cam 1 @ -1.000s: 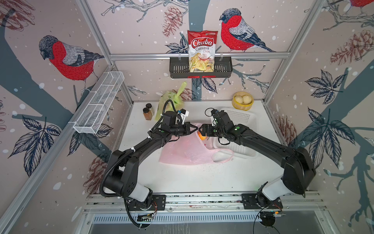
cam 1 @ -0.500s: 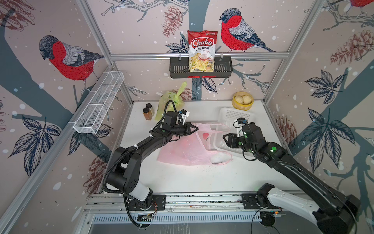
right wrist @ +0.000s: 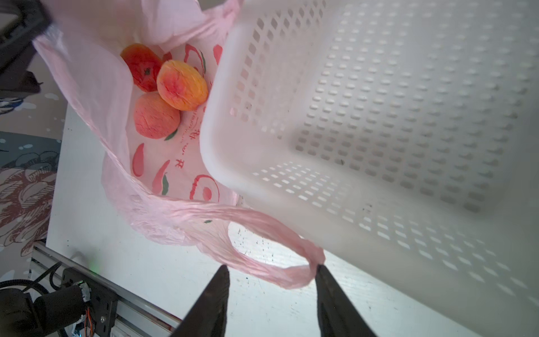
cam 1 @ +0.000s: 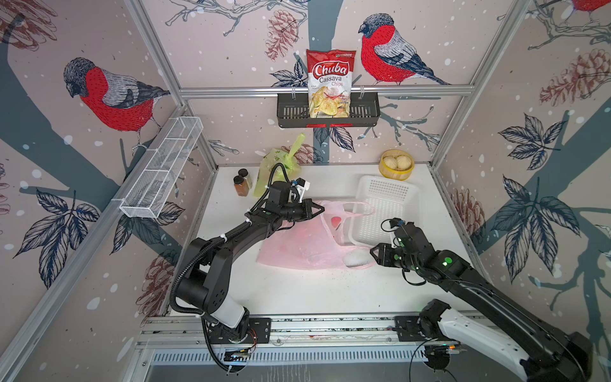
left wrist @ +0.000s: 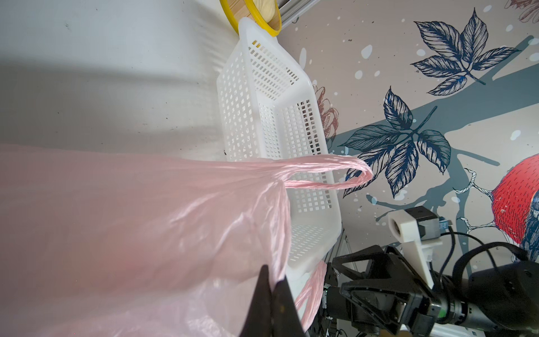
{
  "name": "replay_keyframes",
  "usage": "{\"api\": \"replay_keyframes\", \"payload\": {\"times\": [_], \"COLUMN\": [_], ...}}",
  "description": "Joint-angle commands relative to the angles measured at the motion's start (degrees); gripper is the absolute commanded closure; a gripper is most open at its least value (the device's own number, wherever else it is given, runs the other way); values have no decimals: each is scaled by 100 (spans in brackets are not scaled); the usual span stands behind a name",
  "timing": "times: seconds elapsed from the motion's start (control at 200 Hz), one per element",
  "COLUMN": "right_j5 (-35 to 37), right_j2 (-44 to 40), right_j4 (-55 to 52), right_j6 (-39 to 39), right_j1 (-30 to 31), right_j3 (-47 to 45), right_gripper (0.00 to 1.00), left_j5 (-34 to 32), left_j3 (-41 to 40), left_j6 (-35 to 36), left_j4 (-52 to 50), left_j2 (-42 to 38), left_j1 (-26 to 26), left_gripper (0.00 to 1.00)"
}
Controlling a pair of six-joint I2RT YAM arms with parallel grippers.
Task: Place the peach into a plastic bag & tie a knot
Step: Adjust the plastic bag at the center of the board.
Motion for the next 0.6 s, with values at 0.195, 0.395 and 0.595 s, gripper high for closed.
{"api": "replay_keyframes", "payload": {"times": [0.195,0.395,0.595], "right_j5": [173,375,357], "right_j2": [200,529,746], "right_j4": [444,859,1031], "right_j6": [199,122,-27], "right_j1": [43,-81,-319], "right_j3": [-333,-294,-195], "right_gripper": [48,55,70], "left_j5": [24,32,50], "left_j3": [63,55,48], "left_j6": [-46,-43,-38], "left_j4": [164,168,142], "left_j2": [-32,-41,-50], "left_j1": [8,2,-7], "left_gripper": [100,100,100]}}
